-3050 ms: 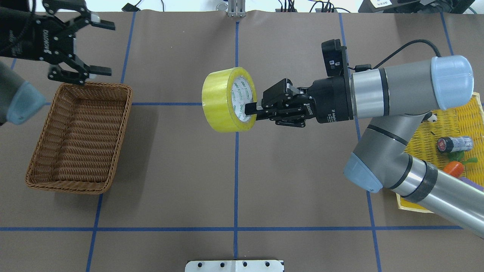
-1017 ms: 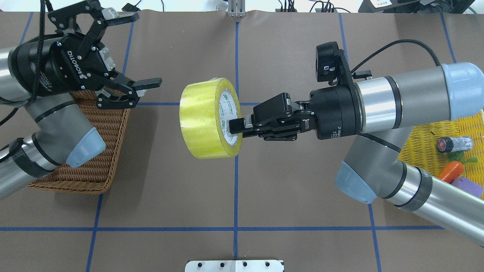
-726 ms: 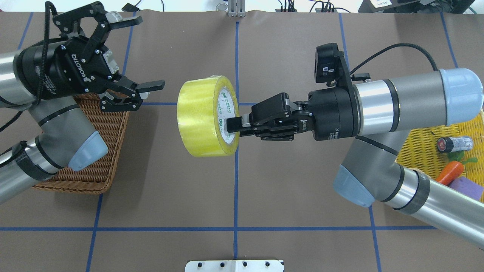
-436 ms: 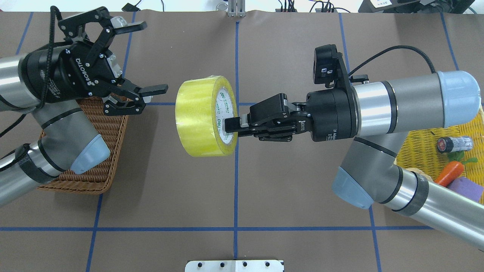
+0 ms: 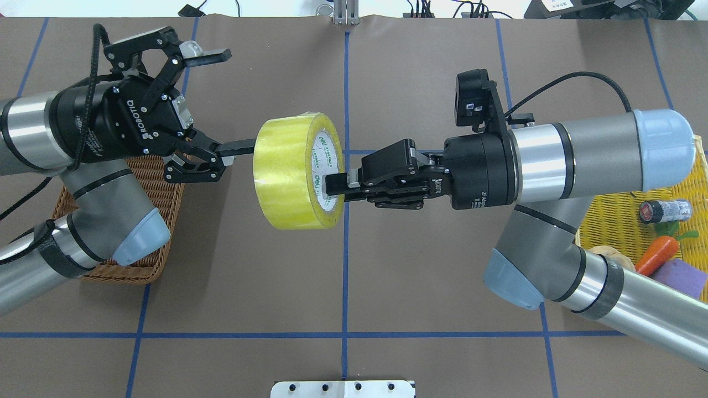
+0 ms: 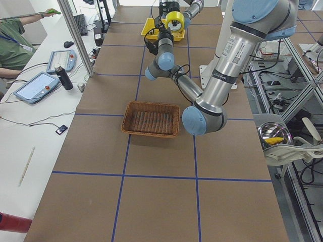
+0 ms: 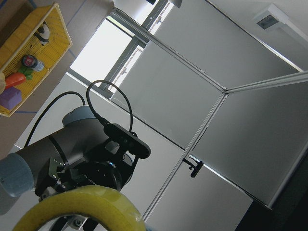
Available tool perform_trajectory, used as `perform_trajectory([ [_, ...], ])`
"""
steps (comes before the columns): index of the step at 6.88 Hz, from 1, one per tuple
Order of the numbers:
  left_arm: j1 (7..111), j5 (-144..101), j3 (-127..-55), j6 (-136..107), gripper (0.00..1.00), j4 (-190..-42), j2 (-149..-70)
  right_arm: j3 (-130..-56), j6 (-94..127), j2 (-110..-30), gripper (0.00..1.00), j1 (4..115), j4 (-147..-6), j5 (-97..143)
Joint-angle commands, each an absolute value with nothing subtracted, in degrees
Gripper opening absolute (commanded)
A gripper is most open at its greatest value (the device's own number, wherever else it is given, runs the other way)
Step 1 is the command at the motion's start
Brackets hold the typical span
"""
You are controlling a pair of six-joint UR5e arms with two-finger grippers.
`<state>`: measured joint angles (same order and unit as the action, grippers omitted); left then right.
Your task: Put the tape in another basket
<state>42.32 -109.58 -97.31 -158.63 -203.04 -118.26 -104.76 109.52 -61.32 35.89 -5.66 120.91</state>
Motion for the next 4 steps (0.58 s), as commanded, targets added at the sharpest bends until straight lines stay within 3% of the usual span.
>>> perform_trajectory([
  [1, 40.53, -108.81, -97.38, -158.64, 0.97, -203.03, -118.48, -104.07, 109.51, -61.26, 0.00, 35.51, -5.63, 120.06],
  [4, 39.47, -108.46, -98.17, -158.64, 0.97, -202.94, -118.83, -103.89, 109.42, -61.17, 0.00, 33.84, -5.71, 117.61],
])
